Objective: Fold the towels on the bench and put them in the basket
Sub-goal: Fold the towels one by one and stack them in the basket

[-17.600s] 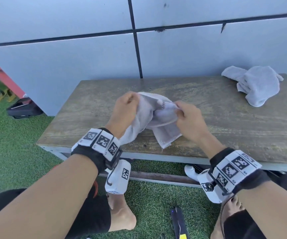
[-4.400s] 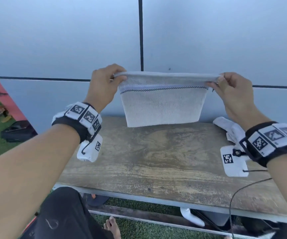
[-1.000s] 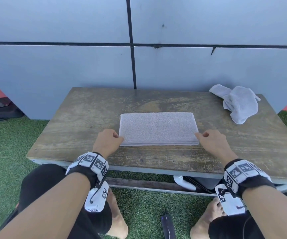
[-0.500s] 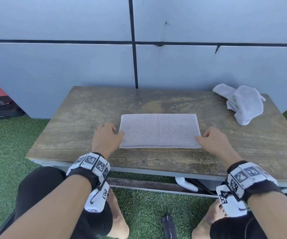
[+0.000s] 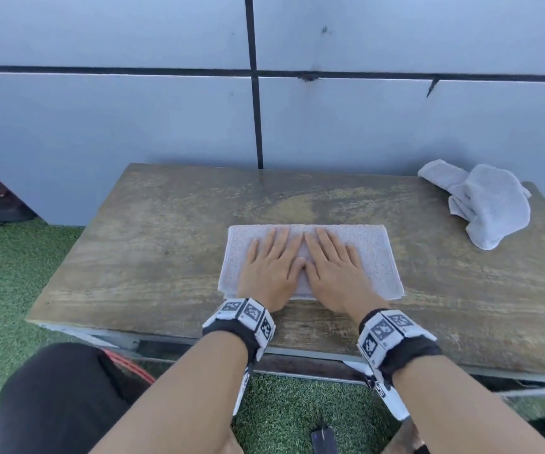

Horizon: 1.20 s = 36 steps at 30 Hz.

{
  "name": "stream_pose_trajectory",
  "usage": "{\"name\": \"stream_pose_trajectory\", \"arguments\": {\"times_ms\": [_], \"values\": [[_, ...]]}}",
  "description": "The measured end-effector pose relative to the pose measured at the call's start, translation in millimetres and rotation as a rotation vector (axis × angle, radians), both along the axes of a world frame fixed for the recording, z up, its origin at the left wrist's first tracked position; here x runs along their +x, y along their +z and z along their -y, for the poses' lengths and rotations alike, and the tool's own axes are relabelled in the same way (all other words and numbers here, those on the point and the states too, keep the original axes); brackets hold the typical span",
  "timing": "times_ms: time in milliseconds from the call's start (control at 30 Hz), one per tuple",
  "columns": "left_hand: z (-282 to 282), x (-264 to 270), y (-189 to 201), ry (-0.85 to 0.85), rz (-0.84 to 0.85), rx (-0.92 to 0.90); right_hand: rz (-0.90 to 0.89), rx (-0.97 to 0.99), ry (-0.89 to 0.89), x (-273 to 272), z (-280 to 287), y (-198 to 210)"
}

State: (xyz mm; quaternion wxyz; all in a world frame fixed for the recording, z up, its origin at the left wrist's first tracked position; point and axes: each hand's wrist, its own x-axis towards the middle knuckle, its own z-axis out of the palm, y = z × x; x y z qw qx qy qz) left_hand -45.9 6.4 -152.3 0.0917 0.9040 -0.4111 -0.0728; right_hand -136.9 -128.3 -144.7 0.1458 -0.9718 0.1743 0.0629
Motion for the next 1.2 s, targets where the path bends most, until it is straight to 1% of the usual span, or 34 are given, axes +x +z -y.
{"name": "stream_pose_trajectory", "arguments": {"times_ms": [67, 200, 467, 567, 733, 833, 933, 1067, 1133, 1200], "values": [[-5, 4, -3, -0.001, 0.026, -0.011, -0.008, -0.005, -0.001, -1, 5, 0], [-14, 16, -1, 0.047, -0.010, -0.024, -0.007, -0.026, -0.053, -5, 18, 2], [-29, 28, -3, 0.133, 0.003, -0.026, 0.015, -0.041, -0.134, -15, 37, -1], [-34, 28, -1, 0.201, -0.007, -0.039, 0.037, -0.044, -0.155, -19, 39, 0], [-33, 27, 2, 0.215, -0.015, -0.001, 0.063, -0.075, -0.186, -21, 37, -4], [-33, 25, 4, 0.239, -0.046, 0.020, 0.068, -0.109, -0.218, -25, 40, -8], [-32, 25, 10, 0.251, -0.082, 0.079, 0.059, -0.082, -0.259, -34, 42, -9], [-31, 21, 17, 0.272, -0.180, 0.171, 0.058, -0.067, -0.279, -43, 48, -9], [-32, 16, 20, 0.281, -0.226, 0.198, 0.039, -0.053, -0.280, -46, 49, -7], [-34, 10, 22, 0.299, -0.275, 0.220, -0.011, -0.086, -0.274, -48, 47, -2]]}}
